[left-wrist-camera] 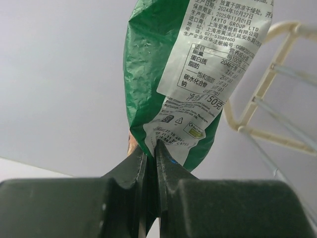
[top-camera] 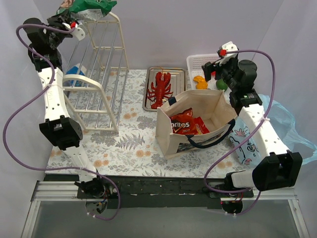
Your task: Untie the knot of the grocery bags and take out the mixed food
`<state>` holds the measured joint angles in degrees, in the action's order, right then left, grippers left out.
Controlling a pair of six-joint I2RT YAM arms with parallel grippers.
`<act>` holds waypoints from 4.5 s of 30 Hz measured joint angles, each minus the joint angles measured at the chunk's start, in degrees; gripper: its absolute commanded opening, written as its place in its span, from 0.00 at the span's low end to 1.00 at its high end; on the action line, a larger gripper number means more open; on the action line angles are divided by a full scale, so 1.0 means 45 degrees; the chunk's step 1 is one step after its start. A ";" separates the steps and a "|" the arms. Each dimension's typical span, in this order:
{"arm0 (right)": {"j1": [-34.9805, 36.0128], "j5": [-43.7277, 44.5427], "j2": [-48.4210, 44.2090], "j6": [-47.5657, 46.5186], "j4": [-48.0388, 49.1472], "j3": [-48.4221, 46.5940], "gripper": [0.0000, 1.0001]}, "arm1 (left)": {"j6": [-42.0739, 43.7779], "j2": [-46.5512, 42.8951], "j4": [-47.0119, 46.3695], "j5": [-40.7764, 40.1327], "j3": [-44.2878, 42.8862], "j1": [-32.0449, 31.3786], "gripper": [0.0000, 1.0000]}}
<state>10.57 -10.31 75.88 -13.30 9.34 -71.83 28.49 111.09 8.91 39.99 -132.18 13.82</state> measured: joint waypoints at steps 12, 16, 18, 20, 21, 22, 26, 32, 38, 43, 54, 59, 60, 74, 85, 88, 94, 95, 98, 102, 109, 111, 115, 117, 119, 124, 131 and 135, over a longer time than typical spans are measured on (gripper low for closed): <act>-0.0005 -0.0121 0.0267 0.0296 0.0053 0.0097 0.96 | 0.2472 0.1195 -0.0199 0.0908 0.1292 0.0520 0.00; -0.0010 -0.0121 0.0267 0.0253 0.0039 0.0141 0.96 | 0.2905 0.1195 -0.0359 0.0923 0.1758 0.0510 0.00; -0.0015 -0.0117 0.0267 0.0248 0.0039 0.0223 0.96 | 0.3109 0.1146 -0.0515 0.0923 0.1938 0.0486 0.04; -0.0015 -0.0121 0.0267 0.0243 0.0034 0.0350 0.96 | 0.3400 0.0942 -0.0855 0.0933 0.2453 0.0461 0.09; -0.0019 -0.0121 0.0267 0.0238 0.0010 0.0423 0.96 | 0.3580 0.0821 -0.1049 0.0952 0.2783 0.0452 0.06; -0.0019 -0.0126 0.0262 0.0238 0.0000 0.0505 0.96 | 0.3745 0.0724 -0.1268 0.0976 0.3070 0.0447 0.00; -0.0024 -0.0136 0.0209 0.0233 -0.0078 0.0763 0.96 | 0.3944 0.0597 -0.2618 0.1064 0.3905 0.0423 0.00; -0.0029 -0.0199 0.0131 0.0223 -0.0155 0.0937 0.96 | 0.3847 0.0597 -0.3769 0.1156 0.4085 0.0389 0.07; -0.0087 -0.0243 0.0121 0.0204 -0.0151 0.0947 0.96 | 0.3842 0.0092 -0.4872 0.1511 0.5566 0.0389 0.00; -0.0097 -0.0321 0.0112 0.0204 -0.0136 0.1001 0.96 | 0.3657 -0.0272 -0.6732 0.1676 0.7053 0.0379 0.09; -0.0097 -0.0418 0.0102 0.0209 -0.0141 0.1112 0.96 | 0.4512 -0.1452 -0.7402 0.2025 0.7883 0.0233 0.83; -0.0097 -0.0418 0.0102 0.0194 -0.0136 0.1112 0.96 | 0.4532 -0.1632 -0.6771 0.1705 0.7878 0.0243 0.88; -0.0097 -0.0423 0.0102 0.0194 -0.0141 0.1112 0.96 | 0.4498 -0.1744 -0.6484 0.1588 0.7878 0.0277 0.88; -0.0107 -0.1802 0.0102 -0.0321 -0.0534 0.1015 0.85 | 0.0515 -0.3837 -0.5139 -0.1307 0.8937 0.0748 0.96; -0.0141 -0.8505 0.1035 -0.5401 -0.8063 -0.2098 0.72 | -0.4697 -0.3143 -0.4940 -0.3716 0.4226 -0.0933 0.98; -0.0141 -0.9214 0.1433 -0.6110 -0.9870 -0.1787 0.79 | -0.5178 -0.2822 -0.4430 -0.3764 0.3492 -0.3269 0.98; -0.0034 -0.8864 0.1549 -0.5469 -1.0627 0.0102 0.98 | -0.7237 -0.1651 -0.2890 -0.3492 0.1846 -0.6970 0.98; -0.0019 -0.8733 0.1579 -0.5285 -1.0627 0.0311 0.99 | -0.7791 -0.1627 -0.2506 -0.3332 0.1855 -0.7363 0.98; 0.0102 -0.8646 0.1787 -0.4809 -1.0598 0.0437 0.98 | -0.9088 -0.1739 -0.1967 -0.2977 0.2302 -0.8145 0.97; 0.0321 -0.8728 0.2516 -0.4012 -1.0040 0.0520 0.91 | -1.0695 -0.2055 -0.1632 -0.2584 0.3789 -0.8976 0.97; 0.0733 -0.8733 0.3055 -0.3162 -0.9156 0.0442 0.01 | -1.2182 -0.2055 -0.1311 -0.2501 0.4915 -0.9350 0.97; 0.0767 -0.8733 0.3157 -0.3473 -0.9685 -0.0219 0.01 | -1.2376 -0.2055 -0.1321 -0.2584 0.4930 -0.9350 0.97; 0.0738 -0.8704 0.2977 -0.4493 -1.1021 -0.2331 0.01 | -1.2832 -0.2176 -0.1311 -0.2059 0.5042 -0.9311 0.97; 0.0627 -0.8704 0.2594 -0.4954 -1.1429 -0.3560 0.01 | -1.3109 -0.2254 -0.1175 -0.1399 0.5115 -0.9311 0.97; 0.0427 -0.8689 0.2074 -0.5221 -1.1560 -0.4391 0.01 | -1.3512 -0.2278 -0.1039 -0.0894 0.5119 -0.9311 0.97; -0.0597 -0.8650 0.1253 -0.4741 -1.0817 -0.6426 0.01 | -1.4387 -0.2278 -0.0733 -0.0398 0.4998 -0.9326 0.98; -0.1438 -0.8349 0.2035 -0.3235 -0.8325 -0.8092 0.01 | -1.5013 -0.1948 -0.0457 -0.0073 0.3230 -0.9316 0.98; -0.1443 -0.8218 0.2302 -0.2681 -0.7504 -0.7985 0.01 | -1.5387 -0.1909 -0.0461 -0.0068 0.3079 -0.9316 0.98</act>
<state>4.08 -47.29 86.24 -25.36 -24.43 -107.77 -40.75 102.50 6.83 39.68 -118.32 -28.10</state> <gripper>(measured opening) 0.023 0.981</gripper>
